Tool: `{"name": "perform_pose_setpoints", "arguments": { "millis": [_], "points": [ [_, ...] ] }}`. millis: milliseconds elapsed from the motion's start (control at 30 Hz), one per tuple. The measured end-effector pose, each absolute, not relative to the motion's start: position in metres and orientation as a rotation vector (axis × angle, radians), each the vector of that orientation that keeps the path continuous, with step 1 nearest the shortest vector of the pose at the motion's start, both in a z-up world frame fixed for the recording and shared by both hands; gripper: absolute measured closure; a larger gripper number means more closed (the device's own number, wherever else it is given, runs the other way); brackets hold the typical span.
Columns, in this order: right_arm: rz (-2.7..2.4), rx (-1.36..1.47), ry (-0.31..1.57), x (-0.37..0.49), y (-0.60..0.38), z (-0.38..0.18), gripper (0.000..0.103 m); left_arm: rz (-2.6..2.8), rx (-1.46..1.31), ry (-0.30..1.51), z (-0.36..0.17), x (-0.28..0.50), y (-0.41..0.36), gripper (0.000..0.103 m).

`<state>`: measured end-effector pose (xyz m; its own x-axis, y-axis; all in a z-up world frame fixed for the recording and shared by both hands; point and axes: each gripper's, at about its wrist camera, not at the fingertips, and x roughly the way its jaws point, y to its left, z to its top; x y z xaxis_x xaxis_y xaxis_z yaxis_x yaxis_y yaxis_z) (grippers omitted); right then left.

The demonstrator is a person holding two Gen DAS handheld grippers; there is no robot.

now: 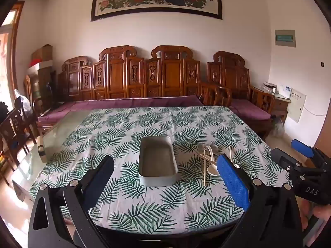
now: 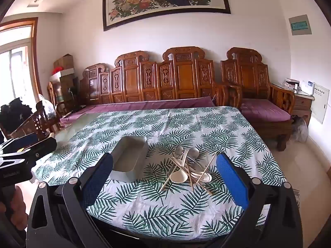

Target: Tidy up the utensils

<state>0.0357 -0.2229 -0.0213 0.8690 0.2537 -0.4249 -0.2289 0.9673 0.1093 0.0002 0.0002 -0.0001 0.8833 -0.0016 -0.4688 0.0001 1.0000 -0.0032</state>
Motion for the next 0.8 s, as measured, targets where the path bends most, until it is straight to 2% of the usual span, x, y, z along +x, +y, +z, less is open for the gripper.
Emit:
{"name": "perform_pose_setpoints", "arguments": {
  "millis": [800],
  "points": [
    [0.254, 0.06, 0.45, 0.0346, -0.2237, -0.0199, 0.003, -0.005, 0.0, 0.474, 0.0051, -0.0032, -0.0004, 0.006]
  ]
}}
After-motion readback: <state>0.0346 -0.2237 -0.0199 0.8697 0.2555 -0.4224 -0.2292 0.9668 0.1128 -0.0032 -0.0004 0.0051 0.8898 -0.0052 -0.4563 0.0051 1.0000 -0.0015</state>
